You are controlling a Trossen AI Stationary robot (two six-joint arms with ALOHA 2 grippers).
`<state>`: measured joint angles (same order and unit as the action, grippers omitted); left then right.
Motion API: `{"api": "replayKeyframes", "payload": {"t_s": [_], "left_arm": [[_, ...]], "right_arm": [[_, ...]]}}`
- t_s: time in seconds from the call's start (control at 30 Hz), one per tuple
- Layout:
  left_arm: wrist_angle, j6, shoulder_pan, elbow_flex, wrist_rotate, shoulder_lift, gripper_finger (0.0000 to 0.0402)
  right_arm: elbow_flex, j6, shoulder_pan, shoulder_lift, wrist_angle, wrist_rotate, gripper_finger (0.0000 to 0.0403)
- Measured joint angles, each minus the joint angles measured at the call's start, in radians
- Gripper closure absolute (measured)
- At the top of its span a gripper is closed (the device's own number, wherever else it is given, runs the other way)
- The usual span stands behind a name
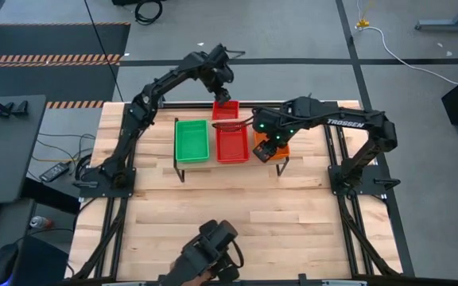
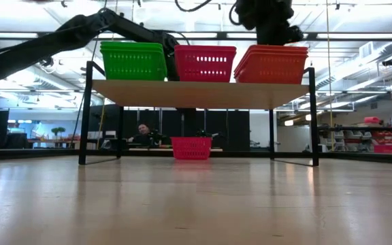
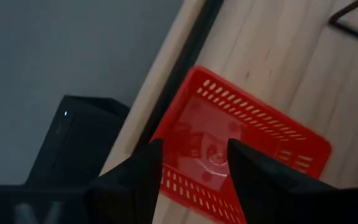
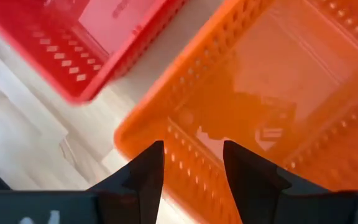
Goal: Stack baskets on shelf by color
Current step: Stack the red bin on top of the other stacked red bins on the shelf
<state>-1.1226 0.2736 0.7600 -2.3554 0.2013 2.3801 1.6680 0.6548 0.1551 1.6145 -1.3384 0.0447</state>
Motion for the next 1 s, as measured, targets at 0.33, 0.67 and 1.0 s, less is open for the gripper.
{"api": "replayKeyframes", "payload": {"t_s": [0.33,0.67,1.0], "left_arm": [[-0.035,-0.027,-0.024,0.000,-0.071,0.090,0.0214],[-0.033,0.009,-0.025,0.000,-0.076,0.143,0.0217],[-0.014,0.000,-0.025,0.000,-0.081,0.150,0.0341]], "right_arm": [[0.001,0.082,-0.011,-0.206,-0.041,-0.072,0.0231],[0.002,0.180,-0.011,-0.385,-0.044,-0.194,0.0231],[0.002,0.229,-0.045,-0.398,-0.041,-0.208,0.0231]]}}
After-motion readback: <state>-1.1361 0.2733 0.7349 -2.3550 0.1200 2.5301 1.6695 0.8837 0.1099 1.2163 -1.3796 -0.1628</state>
